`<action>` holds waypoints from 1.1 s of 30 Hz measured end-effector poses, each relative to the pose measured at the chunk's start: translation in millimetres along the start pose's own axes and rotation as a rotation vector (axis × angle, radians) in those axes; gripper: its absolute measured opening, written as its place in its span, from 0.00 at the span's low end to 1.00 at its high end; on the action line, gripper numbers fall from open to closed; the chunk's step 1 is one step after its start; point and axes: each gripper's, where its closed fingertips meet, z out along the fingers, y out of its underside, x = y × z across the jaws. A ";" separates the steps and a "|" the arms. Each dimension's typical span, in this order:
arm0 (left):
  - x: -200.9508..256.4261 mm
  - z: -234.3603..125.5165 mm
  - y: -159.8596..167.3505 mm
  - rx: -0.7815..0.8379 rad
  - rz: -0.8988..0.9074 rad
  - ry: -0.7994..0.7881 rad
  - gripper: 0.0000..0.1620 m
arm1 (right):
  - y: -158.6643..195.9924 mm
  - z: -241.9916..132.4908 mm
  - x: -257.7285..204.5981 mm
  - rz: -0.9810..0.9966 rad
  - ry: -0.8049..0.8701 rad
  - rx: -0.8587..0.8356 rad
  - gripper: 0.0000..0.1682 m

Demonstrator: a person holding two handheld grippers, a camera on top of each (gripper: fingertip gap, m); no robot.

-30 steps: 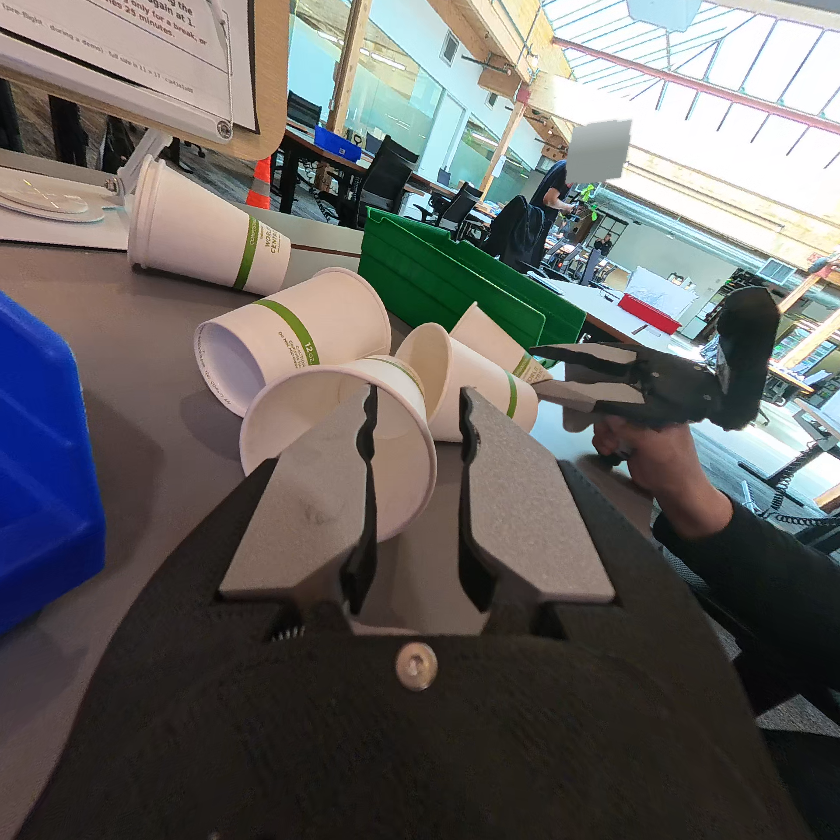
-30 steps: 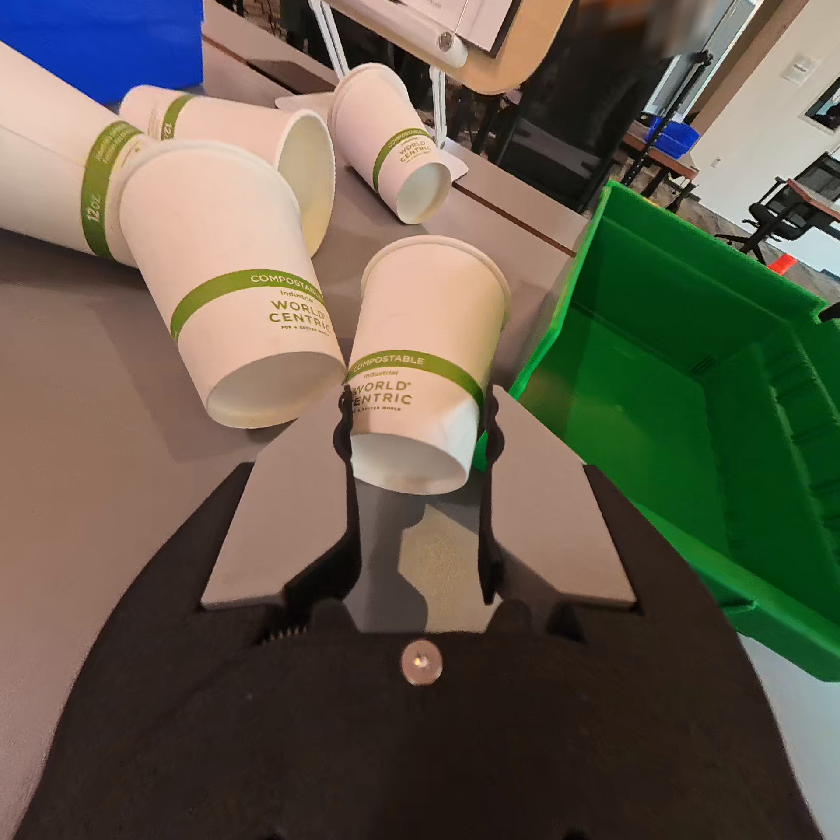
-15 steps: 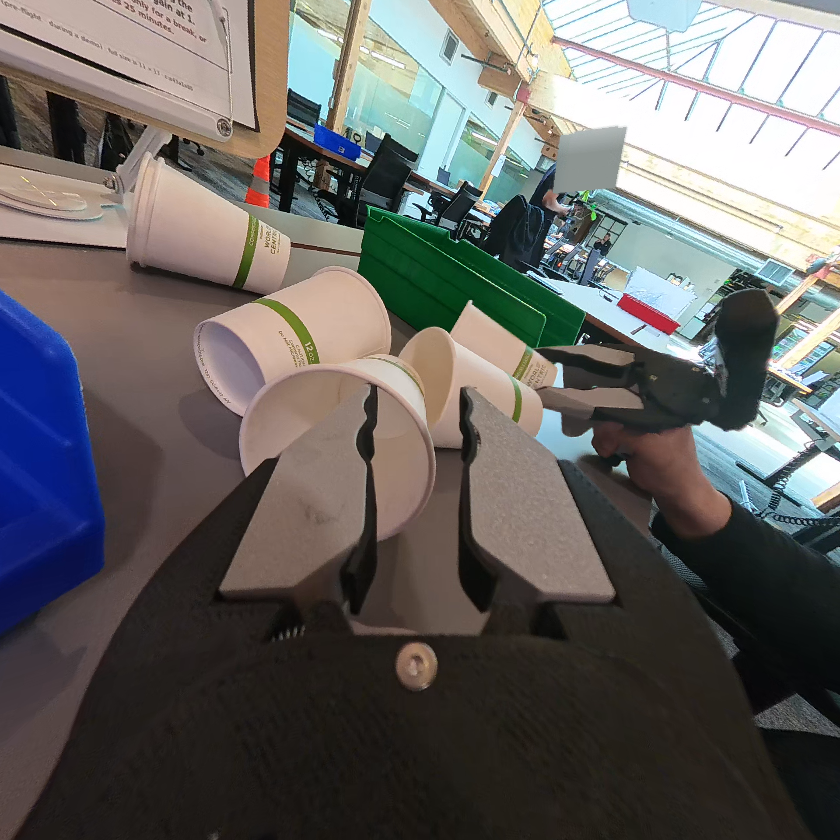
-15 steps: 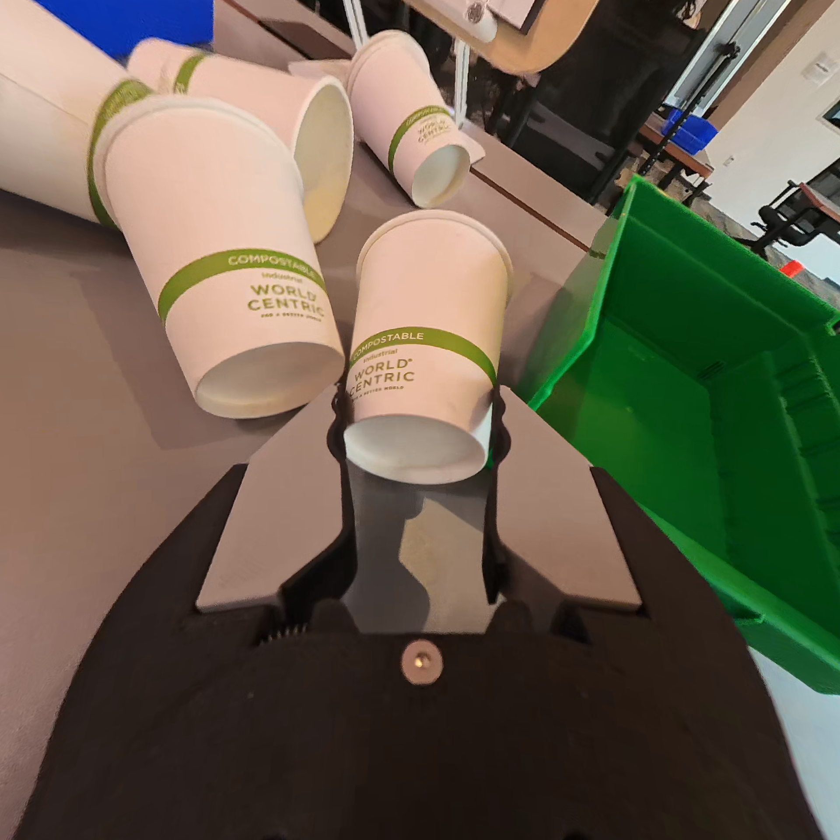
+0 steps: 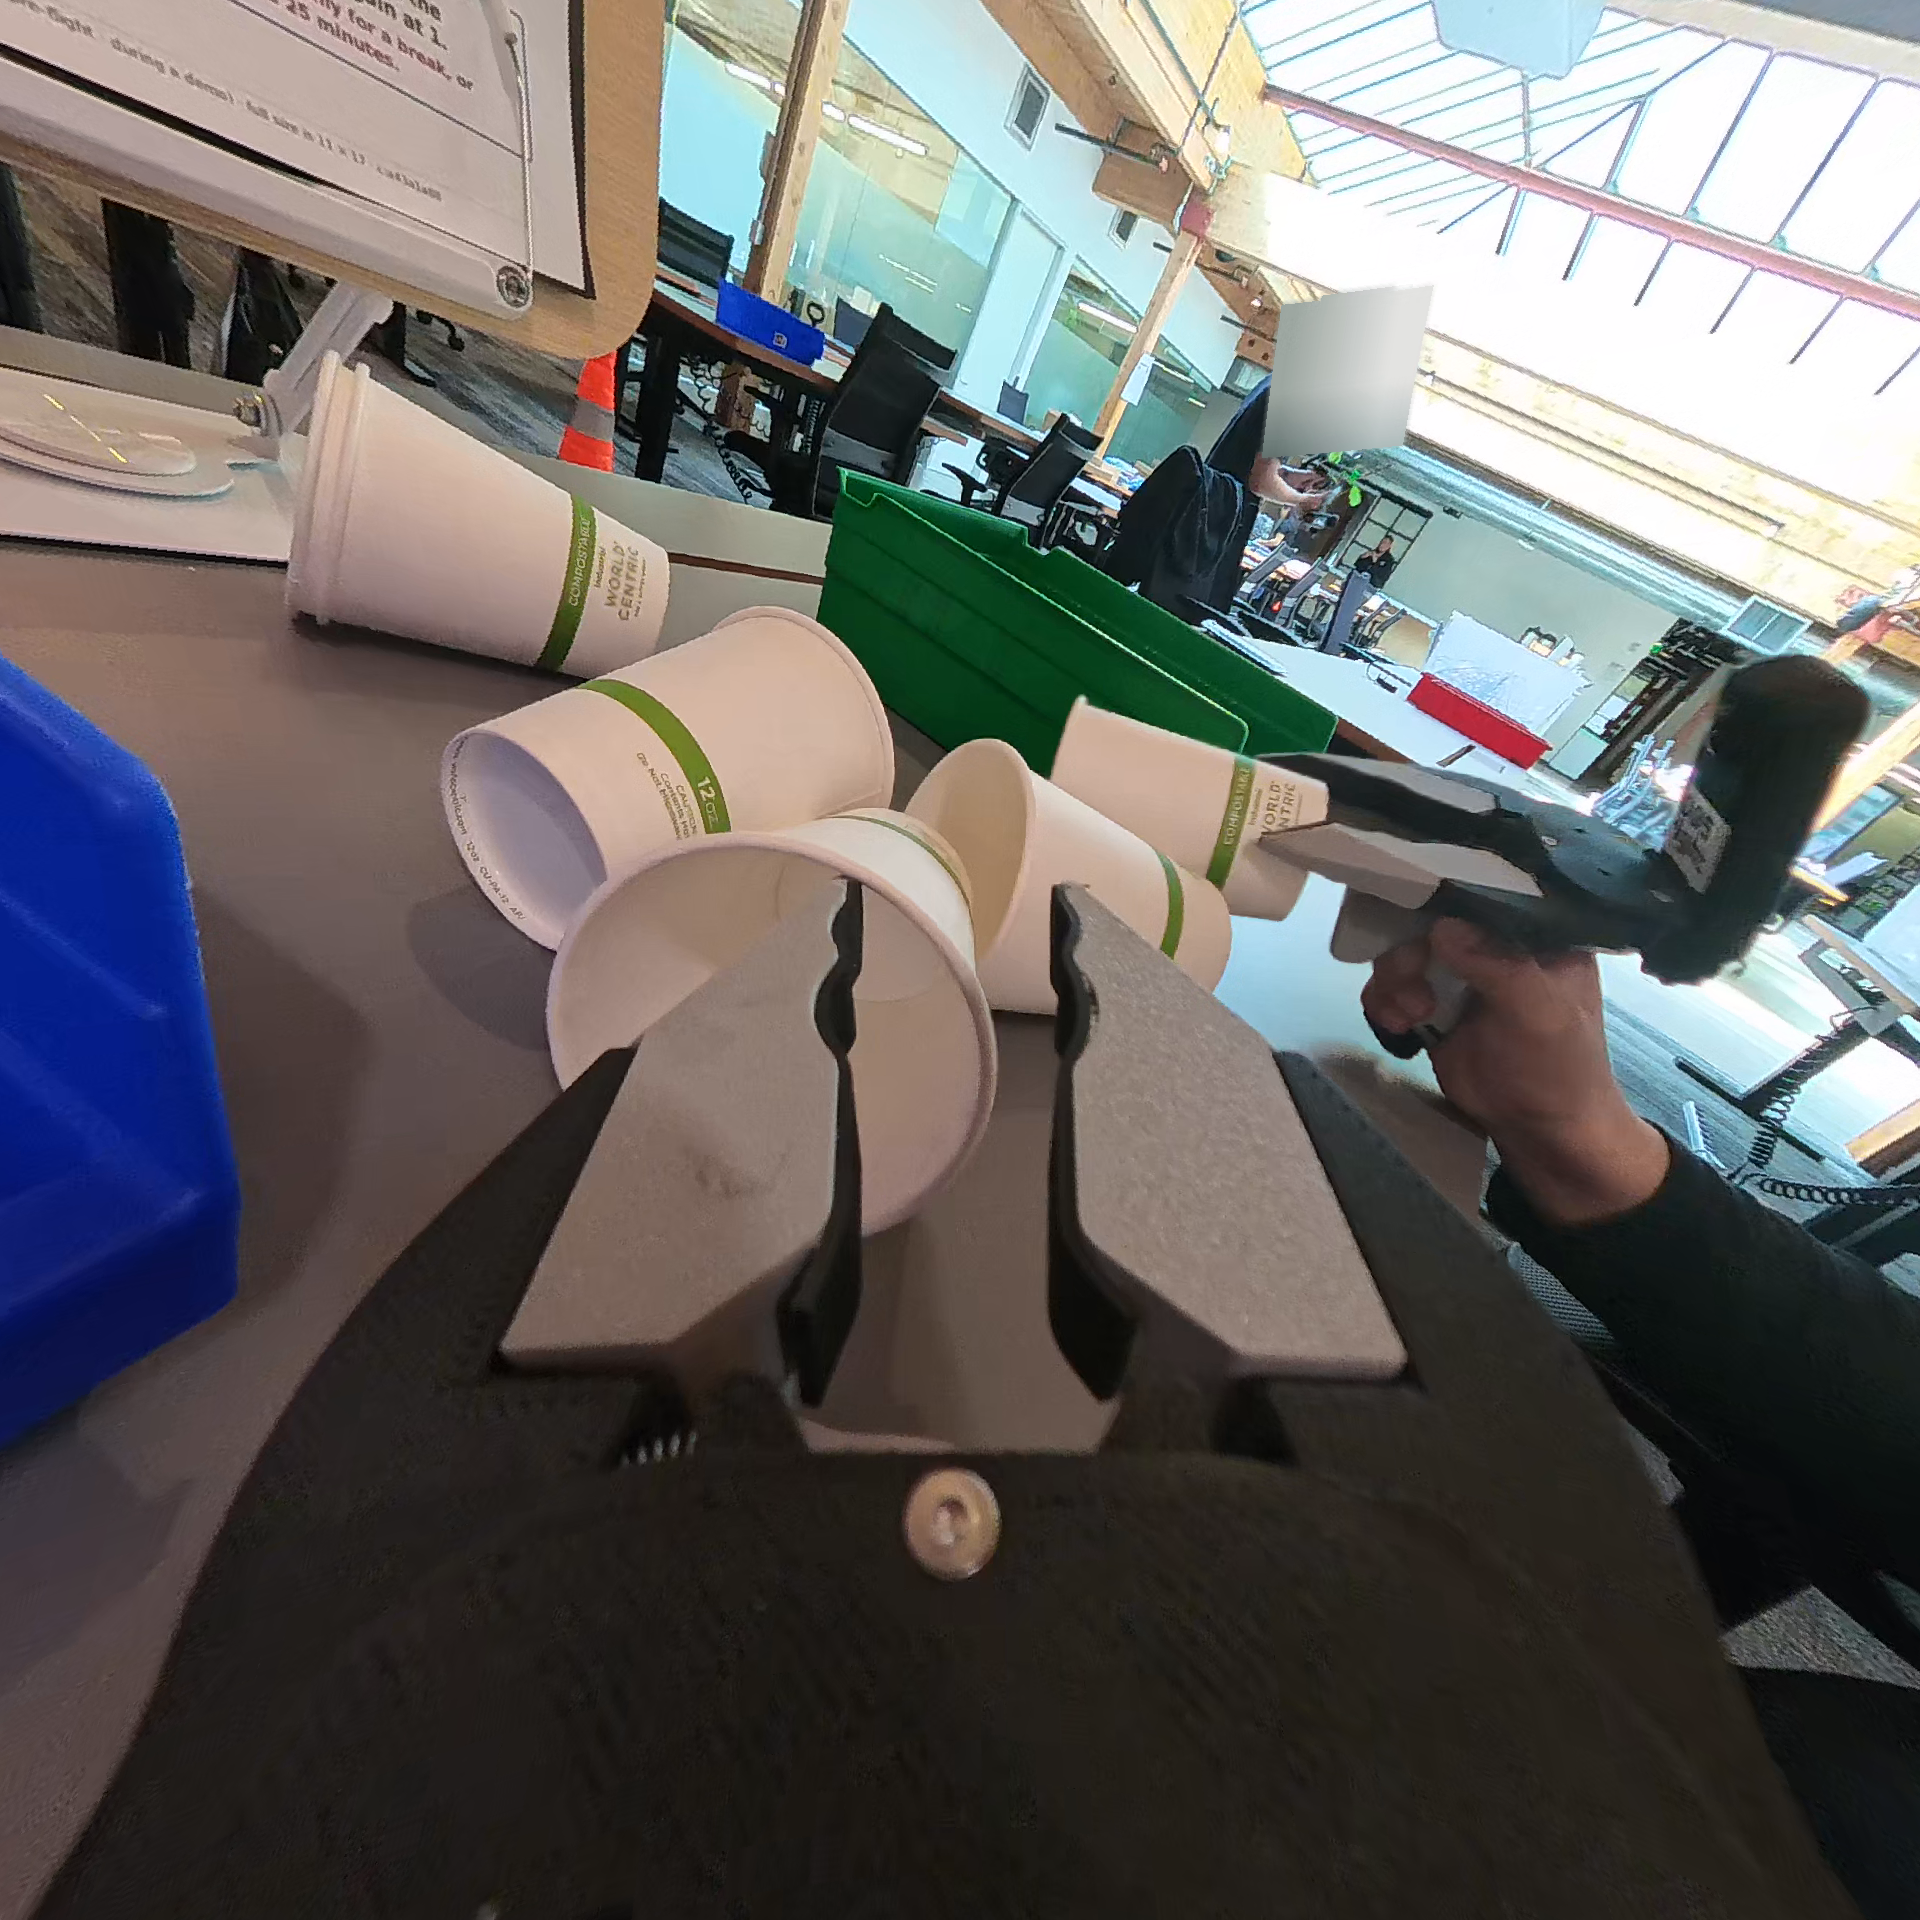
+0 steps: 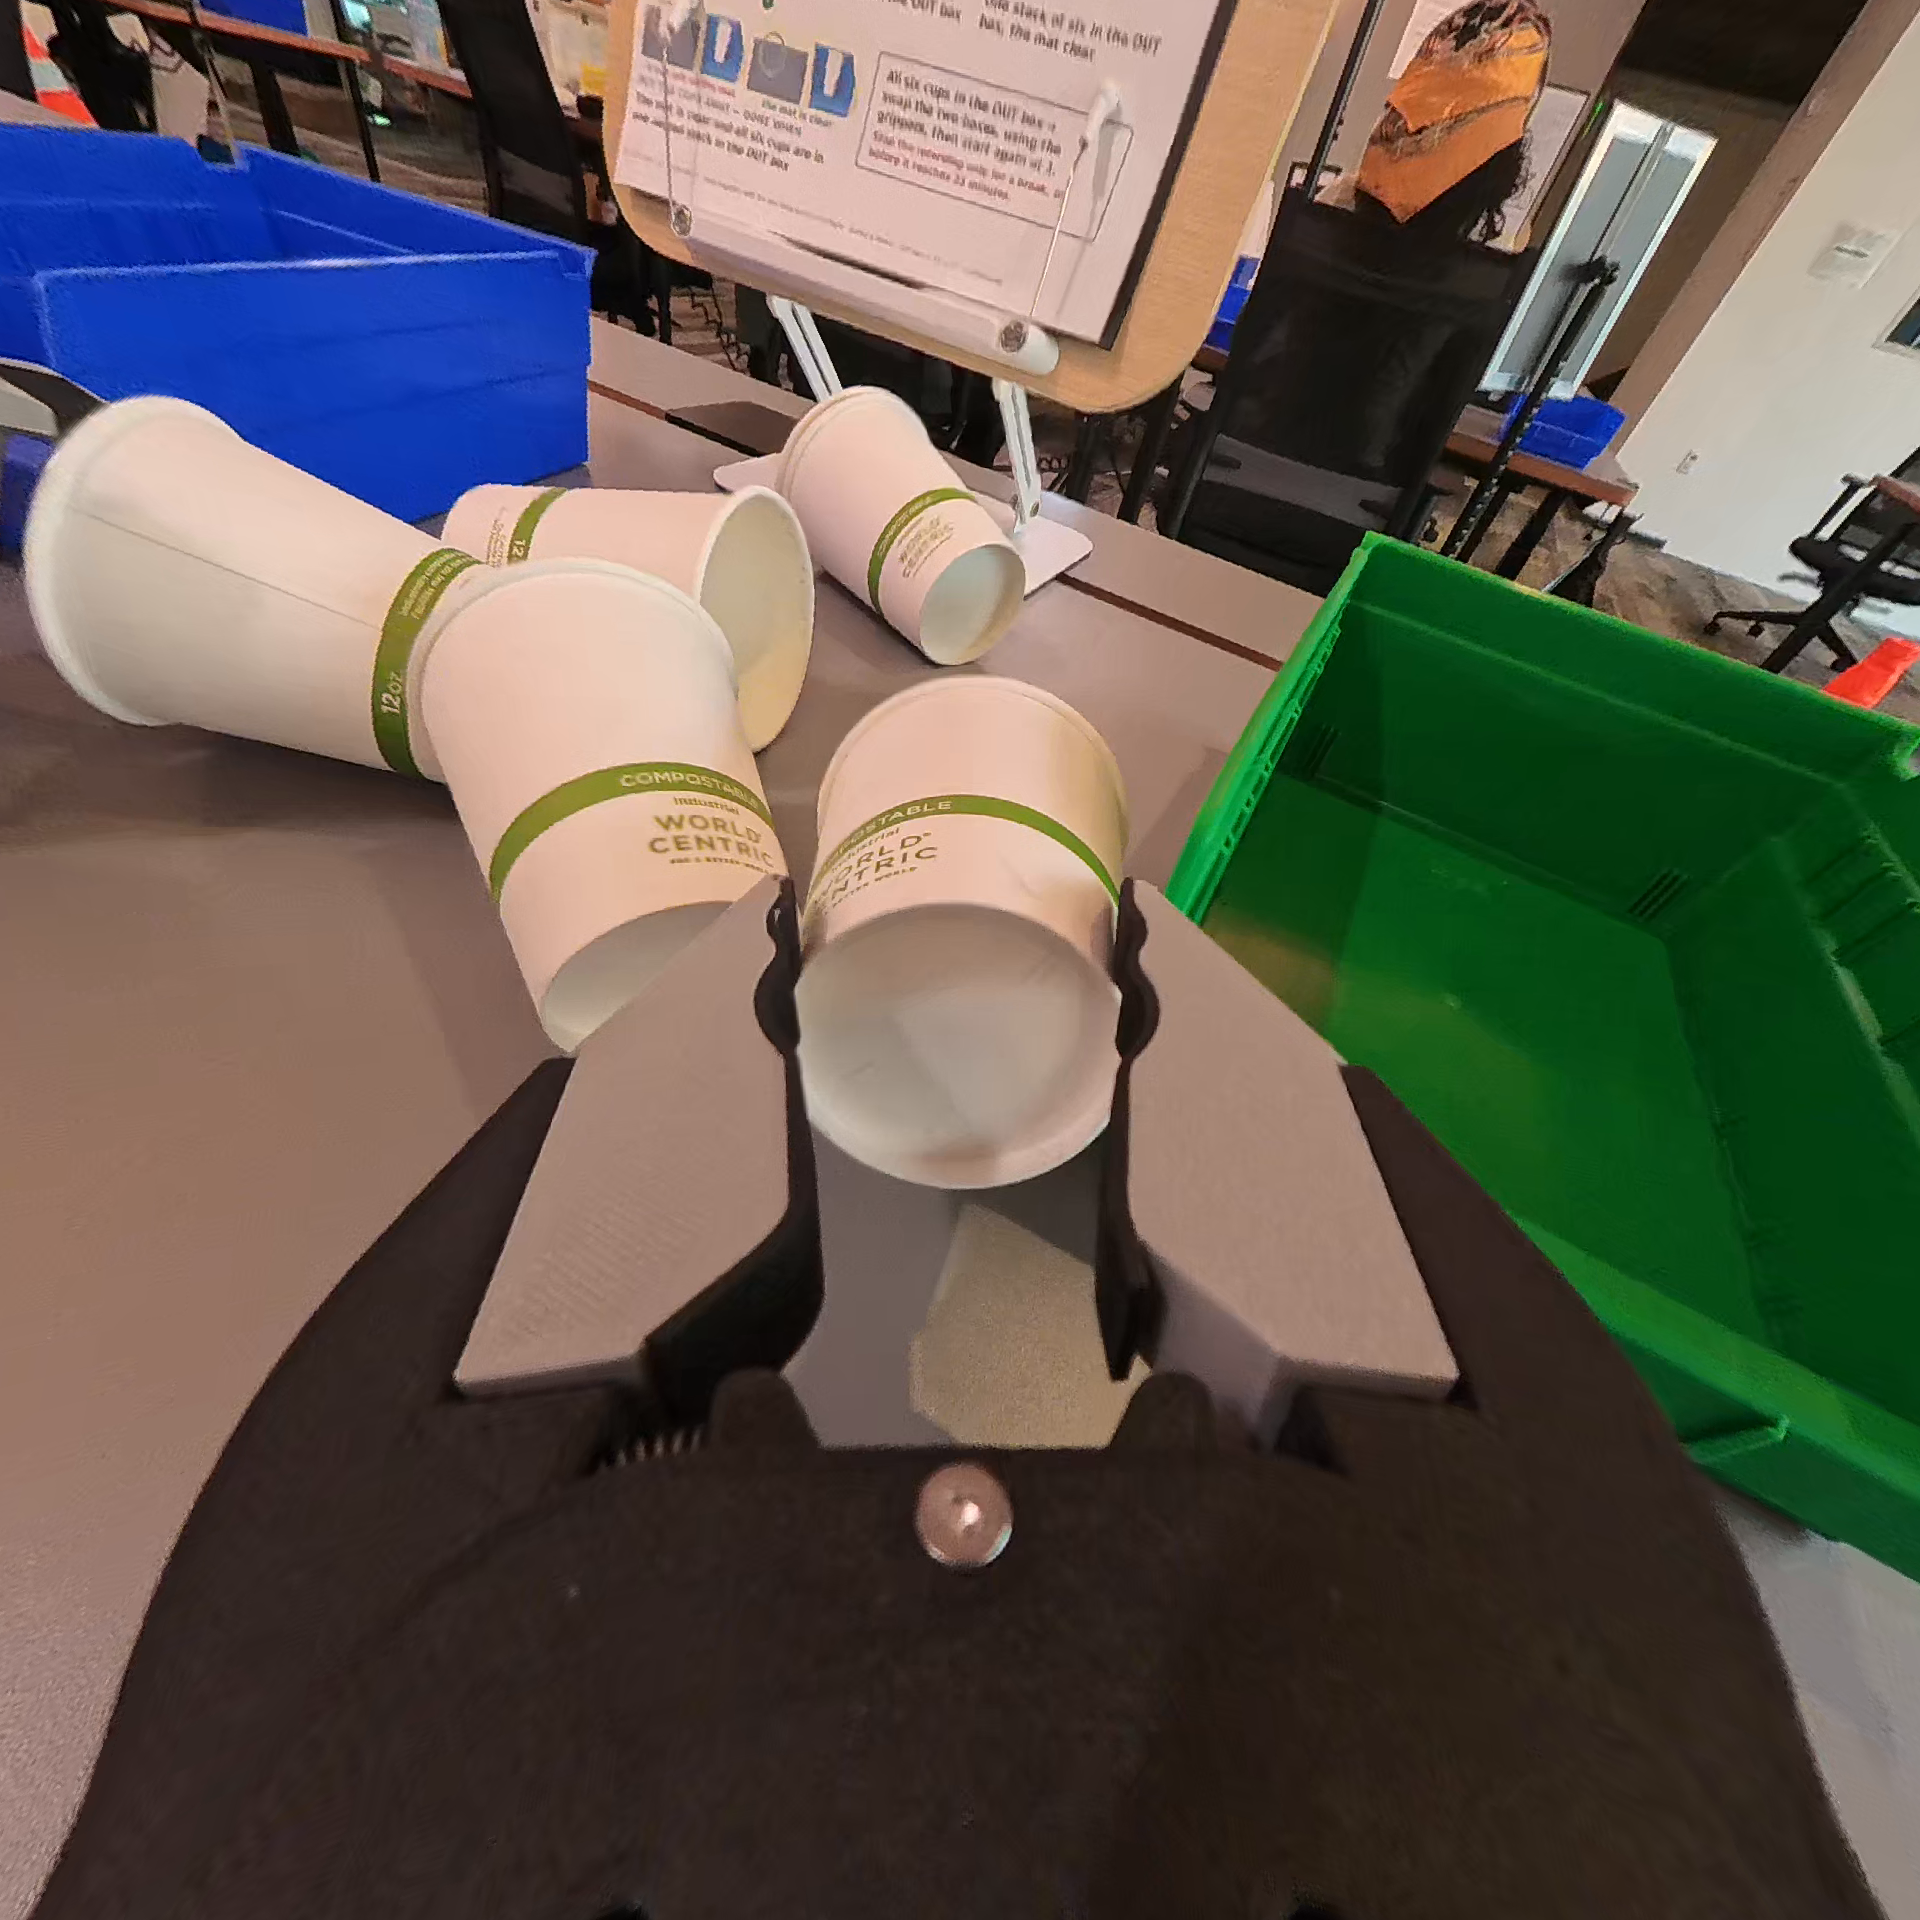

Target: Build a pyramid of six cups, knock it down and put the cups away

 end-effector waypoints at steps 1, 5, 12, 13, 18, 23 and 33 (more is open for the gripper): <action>0.0 0.0 -0.1 0.001 0.000 0.000 0.20 | -3.4 -1.7 -0.6 -0.010 0.003 0.020 0.35; 0.1 0.2 0.2 -0.001 0.002 -0.001 0.20 | -12.8 -7.0 -2.0 -0.042 0.018 0.073 0.34; 0.1 0.2 0.1 -0.001 0.001 0.000 0.20 | -20.2 -12.3 -1.4 -0.053 0.031 0.116 0.32; 0.0 0.2 0.2 -0.001 0.000 0.000 0.20 | -21.2 -13.2 -1.3 -0.055 0.033 0.124 0.31; -0.1 0.2 0.3 -0.001 -0.001 0.001 0.20 | -19.4 -13.3 -8.2 -0.073 -0.015 0.137 0.00; 0.0 0.6 0.7 -0.004 -0.010 0.005 0.20 | -12.4 -7.3 -7.0 -0.054 -0.023 0.093 0.03; -0.2 0.5 0.7 -0.004 -0.012 0.005 0.20 | -10.9 -5.7 -7.4 -0.036 -0.041 0.088 0.04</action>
